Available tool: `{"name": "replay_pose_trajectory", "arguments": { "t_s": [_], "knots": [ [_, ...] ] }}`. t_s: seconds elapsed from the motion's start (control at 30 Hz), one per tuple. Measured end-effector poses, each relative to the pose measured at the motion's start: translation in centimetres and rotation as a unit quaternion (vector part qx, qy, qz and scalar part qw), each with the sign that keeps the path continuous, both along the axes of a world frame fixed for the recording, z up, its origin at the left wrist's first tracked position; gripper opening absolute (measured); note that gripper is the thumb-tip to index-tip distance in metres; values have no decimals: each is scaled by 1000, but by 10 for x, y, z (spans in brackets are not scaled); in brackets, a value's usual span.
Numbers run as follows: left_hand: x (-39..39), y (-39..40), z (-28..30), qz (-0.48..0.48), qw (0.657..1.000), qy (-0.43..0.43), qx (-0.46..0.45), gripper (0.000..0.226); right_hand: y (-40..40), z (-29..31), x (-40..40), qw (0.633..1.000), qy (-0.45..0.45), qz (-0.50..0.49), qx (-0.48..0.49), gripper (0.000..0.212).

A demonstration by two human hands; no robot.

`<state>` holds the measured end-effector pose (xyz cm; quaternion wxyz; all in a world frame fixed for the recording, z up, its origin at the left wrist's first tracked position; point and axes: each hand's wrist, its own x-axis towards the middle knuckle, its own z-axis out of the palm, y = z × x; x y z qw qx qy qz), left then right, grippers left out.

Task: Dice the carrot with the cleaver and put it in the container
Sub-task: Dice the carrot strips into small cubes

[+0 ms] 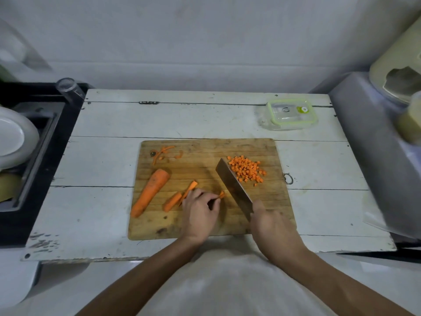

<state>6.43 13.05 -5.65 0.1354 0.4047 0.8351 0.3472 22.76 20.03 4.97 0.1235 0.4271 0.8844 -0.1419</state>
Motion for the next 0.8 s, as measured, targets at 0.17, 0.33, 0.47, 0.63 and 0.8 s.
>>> {"name": "replay_pose_trajectory", "arguments": {
  "t_s": [0.17,0.33,0.47,0.63,0.8],
  "knots": [
    [0,1,0,-10,1000,19,-15,5,-13,1,2,998,-32,61,-13,24],
    [1,2,3,-8,999,22,-23,3,4,-10,-39,1000,17,14,-15,17],
    [-2,-8,2,-20,1000,4,-8,15,5,-5,-22,1000,24,0,-11,7],
    [-6,-10,0,-33,999,-2,2,4,-12,3,-1,998,-37,51,-7,16],
    [-6,-7,2,-33,999,6,-16,7,-7,-11,-25,999,-17,44,-2,24]
  ]
}}
